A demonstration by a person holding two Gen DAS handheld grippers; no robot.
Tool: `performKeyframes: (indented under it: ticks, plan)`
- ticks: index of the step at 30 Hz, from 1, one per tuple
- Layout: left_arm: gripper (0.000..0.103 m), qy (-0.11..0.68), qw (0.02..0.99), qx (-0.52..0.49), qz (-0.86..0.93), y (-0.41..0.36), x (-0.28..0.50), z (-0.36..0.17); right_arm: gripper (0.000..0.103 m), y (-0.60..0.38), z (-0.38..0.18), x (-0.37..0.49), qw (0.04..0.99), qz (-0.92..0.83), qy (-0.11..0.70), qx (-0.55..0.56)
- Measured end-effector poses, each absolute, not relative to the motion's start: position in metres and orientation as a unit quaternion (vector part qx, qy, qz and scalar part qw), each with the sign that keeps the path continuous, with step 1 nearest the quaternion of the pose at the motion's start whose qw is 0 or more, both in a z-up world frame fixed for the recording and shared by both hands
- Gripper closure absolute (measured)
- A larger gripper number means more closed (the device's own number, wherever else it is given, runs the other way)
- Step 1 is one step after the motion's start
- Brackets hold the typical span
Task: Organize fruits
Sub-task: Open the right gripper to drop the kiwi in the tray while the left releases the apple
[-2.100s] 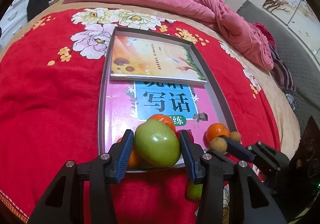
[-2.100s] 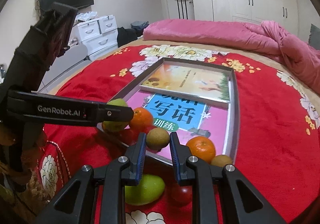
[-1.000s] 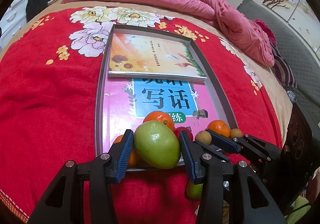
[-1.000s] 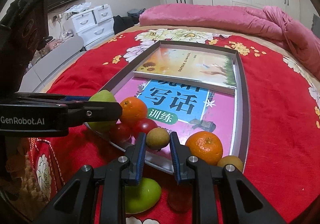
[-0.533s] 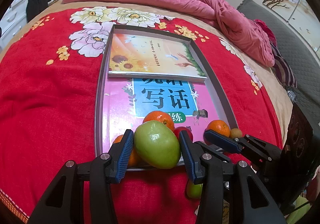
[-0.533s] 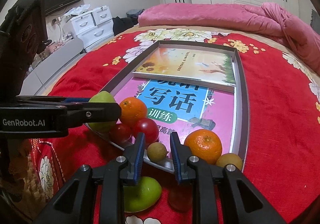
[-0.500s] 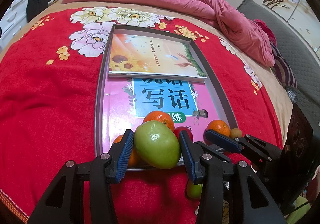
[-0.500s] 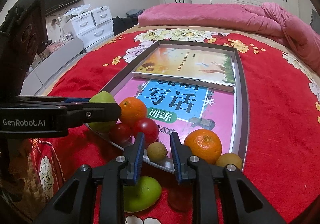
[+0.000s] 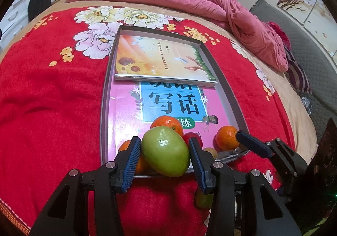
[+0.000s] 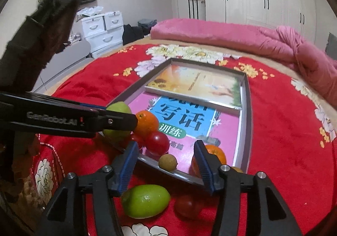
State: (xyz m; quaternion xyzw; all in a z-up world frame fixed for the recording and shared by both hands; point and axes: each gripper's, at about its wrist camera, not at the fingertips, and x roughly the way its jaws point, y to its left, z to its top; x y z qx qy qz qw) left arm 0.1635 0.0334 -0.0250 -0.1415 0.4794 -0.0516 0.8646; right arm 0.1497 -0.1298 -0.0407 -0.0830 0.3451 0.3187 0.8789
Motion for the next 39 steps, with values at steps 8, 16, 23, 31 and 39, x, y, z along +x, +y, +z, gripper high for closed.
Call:
performKeyframes:
  ticks: [8,16,23,31,39]
  plan:
    - [0.054,0.475,0.866,-0.143,-0.054,0.034,0.160,-0.022,0.041,-0.147,-0.031,0.143,0.895,0.294,0.326,-0.084]
    - [0.053,0.476,0.866,-0.138,-0.056,0.032,0.159,-0.021,0.038,-0.157,-0.027,0.142,0.902,0.279,0.320,-0.077]
    - [0.047,0.472,0.869,-0.137,-0.059,0.030,0.157,-0.018,0.037,-0.166,-0.024,0.143,0.908,0.266,0.316,-0.068]
    - [0.041,0.466,0.873,-0.132,-0.057,0.029,0.153,-0.011,0.032,-0.173,-0.018,0.143,0.916,0.255,0.305,-0.059]
    - [0.031,0.449,0.882,-0.130,-0.053,0.030,0.147,0.006,0.027,-0.182,-0.011,0.142,0.922,0.243,0.296,-0.048]
